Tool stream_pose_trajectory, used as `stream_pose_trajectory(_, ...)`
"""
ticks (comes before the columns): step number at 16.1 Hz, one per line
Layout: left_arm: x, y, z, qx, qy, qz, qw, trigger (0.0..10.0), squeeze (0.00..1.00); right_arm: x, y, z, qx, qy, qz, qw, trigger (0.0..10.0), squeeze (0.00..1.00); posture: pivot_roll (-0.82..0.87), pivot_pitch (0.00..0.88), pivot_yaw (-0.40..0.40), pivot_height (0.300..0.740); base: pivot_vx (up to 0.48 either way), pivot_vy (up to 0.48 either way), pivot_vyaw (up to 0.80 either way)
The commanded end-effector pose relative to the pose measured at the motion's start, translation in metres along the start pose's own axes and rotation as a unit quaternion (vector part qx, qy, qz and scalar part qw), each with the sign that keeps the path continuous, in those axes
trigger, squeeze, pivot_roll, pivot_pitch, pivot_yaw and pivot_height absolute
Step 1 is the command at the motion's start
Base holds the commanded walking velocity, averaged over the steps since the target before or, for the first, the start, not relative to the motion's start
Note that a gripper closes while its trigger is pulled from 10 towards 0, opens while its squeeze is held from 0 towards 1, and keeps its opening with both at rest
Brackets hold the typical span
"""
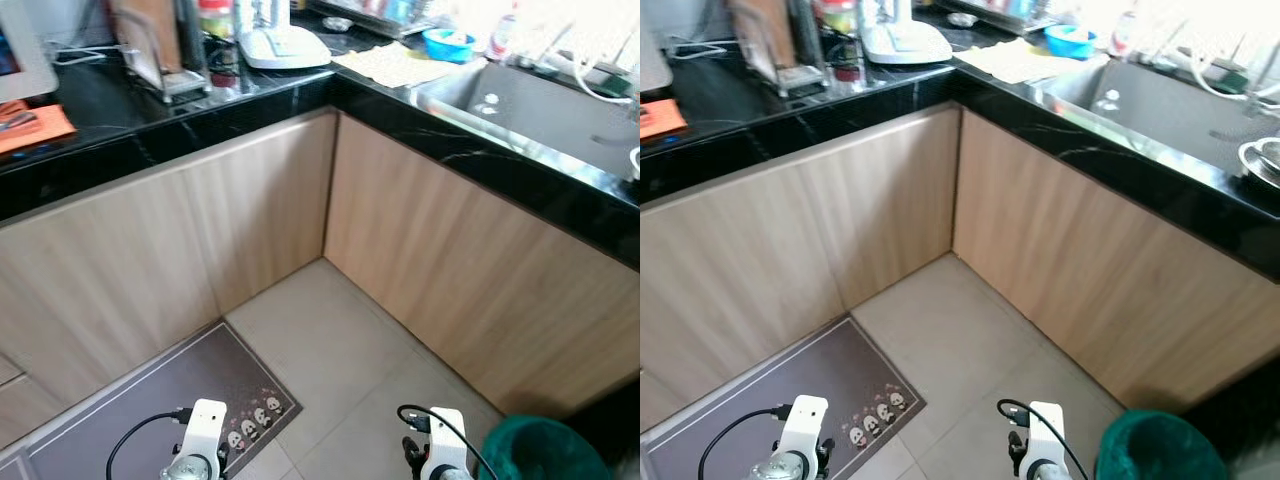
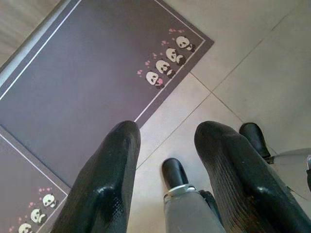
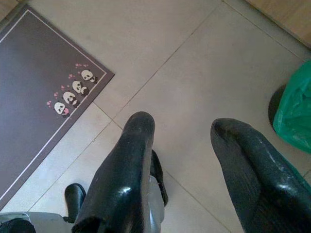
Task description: Kitchen organization
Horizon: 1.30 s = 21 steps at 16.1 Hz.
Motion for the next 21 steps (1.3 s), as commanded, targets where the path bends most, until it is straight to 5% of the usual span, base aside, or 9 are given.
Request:
stream_pose_trajectory(1,-0.0038,0.0006,0.0006,0.002,0.003,-0.004,1.0,10.0,0.0,-0.0009,-0.0008,0.0001,0.002,0.003,0.003,1.0,10.0,0.0,-0.07,0.0,-0.051,0.74,0.0,0.0,-0.61)
stream_pose_trajectory(5,-0.0039,-0.0005,0.0005,0.0,0.005,-0.012,1.0,10.0,0.0,-0.0012,-0.0012,0.0001,0.002,0.003,0.006,1.0,10.0,0.0,-0.07,0.0,-0.052,0.74,0.0,-0.332,-0.6)
stream_pose_trajectory(21,-0.0057,0.0,0.0007,-0.001,0.009,-0.016,1.0,10.0,0.0,0.0004,-0.0017,-0.0001,0.005,0.002,0.011,1.0,10.0,0.0,-0.06,0.0,-0.055,0.74,0.0,0.0,-0.6)
Point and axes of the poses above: a point about 5 cm out from each wrist's last joint towards the gripper, its own z axis pointing back from the gripper into the wrist, its own x axis along the axis of the wrist's last joint, y = z × x, the point moved 4 cm from there along -z, pointing out of the wrist towards the gripper, and after that the axes turned 12 degrees about z, right-handed, at the moved point
